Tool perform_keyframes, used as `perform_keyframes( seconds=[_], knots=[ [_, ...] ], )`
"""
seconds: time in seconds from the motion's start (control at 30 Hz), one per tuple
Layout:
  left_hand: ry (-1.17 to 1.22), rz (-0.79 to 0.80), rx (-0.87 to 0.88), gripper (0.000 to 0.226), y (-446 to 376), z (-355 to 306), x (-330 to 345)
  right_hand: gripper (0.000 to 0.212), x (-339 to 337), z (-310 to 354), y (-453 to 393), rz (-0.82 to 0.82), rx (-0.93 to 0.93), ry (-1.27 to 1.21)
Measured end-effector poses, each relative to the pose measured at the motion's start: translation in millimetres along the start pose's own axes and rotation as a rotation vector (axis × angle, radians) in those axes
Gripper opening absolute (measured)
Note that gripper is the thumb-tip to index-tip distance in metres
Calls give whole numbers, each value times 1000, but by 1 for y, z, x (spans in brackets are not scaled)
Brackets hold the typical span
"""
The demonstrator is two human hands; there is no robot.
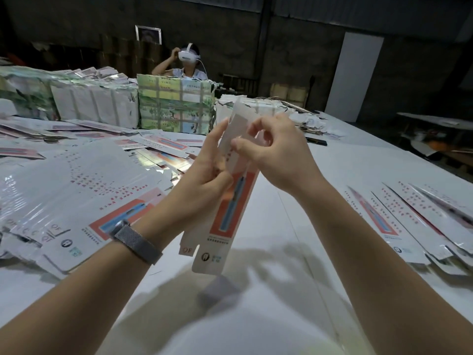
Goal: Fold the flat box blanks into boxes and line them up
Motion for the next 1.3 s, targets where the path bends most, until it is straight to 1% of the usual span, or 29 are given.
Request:
perform_keyframes(
  seconds=[0.1,0.17,0.27,0.33,0.4,0.5,0.57,0.7,0.8,0.97,1.07,1.17,1.23,1.3],
  knots=[
    [-144,2,54,84,1,-12,5,34,-6,10,-1,15,-13,0],
    [-285,-61,92,89,0,-22,5,35,-7,15,-1,15,-14,-34],
    [-473,-159,152,103,0,-37,1,35,-6,19,2,5,12,-85],
    [-500,-161,168,109,0,-43,-1,36,-5,21,5,-13,20,-92],
    [-486,-161,172,115,1,-48,-1,36,-6,24,7,-74,-1,-73],
    [-428,-177,182,125,4,-53,8,33,-12,34,13,-205,-94,21],
    [-372,-178,163,125,6,-49,12,31,-14,42,20,-275,-155,60],
    [-254,-251,145,113,9,-35,6,31,-7,43,30,-306,-169,-23],
    [-277,-315,187,107,12,-32,1,31,-3,47,36,-343,-208,-88],
    [-33,-247,204,115,12,-21,1,24,-1,39,31,-300,-171,-192],
    [44,-256,190,116,10,-23,-1,18,1,35,28,-262,-171,-291],
    [160,-226,148,116,13,-20,-3,13,8,32,24,-164,-158,-348],
    [278,-170,99,114,16,-15,-3,16,11,29,18,-99,-137,-331],
    [406,-82,20,108,19,-8,4,24,3,28,16,-162,-156,-299]
  ],
)
Point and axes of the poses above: each hand's wrist, its own y-axis away from the middle knuckle, its own x-axis out of the palm, z = x × y, the point moved 10 cm from there along -y, towards the middle knuckle, and after that the axes turned 11 degrees about -y, right-handed, at the moved point
